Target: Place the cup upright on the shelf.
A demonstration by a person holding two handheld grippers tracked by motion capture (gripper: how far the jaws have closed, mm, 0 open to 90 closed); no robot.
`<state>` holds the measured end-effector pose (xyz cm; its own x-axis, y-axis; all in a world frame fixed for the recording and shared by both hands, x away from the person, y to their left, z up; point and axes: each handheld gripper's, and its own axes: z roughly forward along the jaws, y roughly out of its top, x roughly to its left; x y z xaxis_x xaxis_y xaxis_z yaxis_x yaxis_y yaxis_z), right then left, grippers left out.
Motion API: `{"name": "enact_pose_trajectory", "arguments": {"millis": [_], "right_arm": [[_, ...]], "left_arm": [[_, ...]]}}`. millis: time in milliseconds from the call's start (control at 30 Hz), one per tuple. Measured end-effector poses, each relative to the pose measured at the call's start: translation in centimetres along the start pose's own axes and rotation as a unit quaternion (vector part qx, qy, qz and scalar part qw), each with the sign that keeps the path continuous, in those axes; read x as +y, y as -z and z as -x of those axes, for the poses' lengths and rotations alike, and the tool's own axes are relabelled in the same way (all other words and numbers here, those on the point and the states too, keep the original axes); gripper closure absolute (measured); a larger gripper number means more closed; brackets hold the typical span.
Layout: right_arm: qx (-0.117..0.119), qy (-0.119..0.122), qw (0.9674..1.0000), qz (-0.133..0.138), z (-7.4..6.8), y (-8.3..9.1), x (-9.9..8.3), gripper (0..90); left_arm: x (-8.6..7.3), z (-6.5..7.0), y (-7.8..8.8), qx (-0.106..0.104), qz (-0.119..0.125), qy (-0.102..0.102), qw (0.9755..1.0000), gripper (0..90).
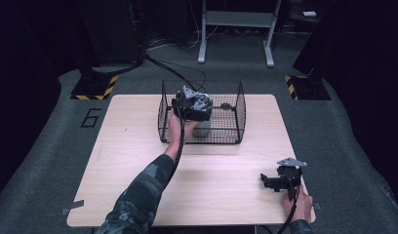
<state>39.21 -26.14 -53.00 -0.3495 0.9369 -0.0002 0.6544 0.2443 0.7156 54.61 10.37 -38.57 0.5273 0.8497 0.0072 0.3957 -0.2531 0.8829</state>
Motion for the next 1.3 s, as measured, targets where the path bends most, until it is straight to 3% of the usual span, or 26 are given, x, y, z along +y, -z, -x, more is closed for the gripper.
{"name": "enact_pose_trajectory", "arguments": {"millis": [400, 667, 767, 967, 1300], "right_arm": [[0.0, 0.0, 1.0, 0.001, 0.0, 0.0, 0.0, 0.0], [0.0, 0.0, 1.0, 0.0, 0.0, 0.0, 0.0, 0.0], [0.0, 0.0, 1.0, 0.001, 0.0, 0.0, 0.0, 0.0], [0.0, 0.0, 1.0, 0.0, 0.0, 0.0, 0.0, 0.0], [0.0, 0.0, 1.0, 0.0, 0.0, 0.0, 0.0, 0.0]], "left_arm": [[0.4, -0.6, 3.6, -0.032, -0.01, -0.011, 0.9994, 1.5], [-0.1, -1.3, 6.4, -0.037, -0.02, -0.029, 0.9987, 1.8], [-0.4, -1.6, 7.3, -0.041, -0.018, -0.027, 0.9986, 1.9], [-1.8, -2.6, 10.1, -0.034, -0.023, -0.041, 0.9983, 2.1], [-5.3, -3.9, 14.6, -0.019, -0.025, -0.035, 0.9989, 1.5]]}}
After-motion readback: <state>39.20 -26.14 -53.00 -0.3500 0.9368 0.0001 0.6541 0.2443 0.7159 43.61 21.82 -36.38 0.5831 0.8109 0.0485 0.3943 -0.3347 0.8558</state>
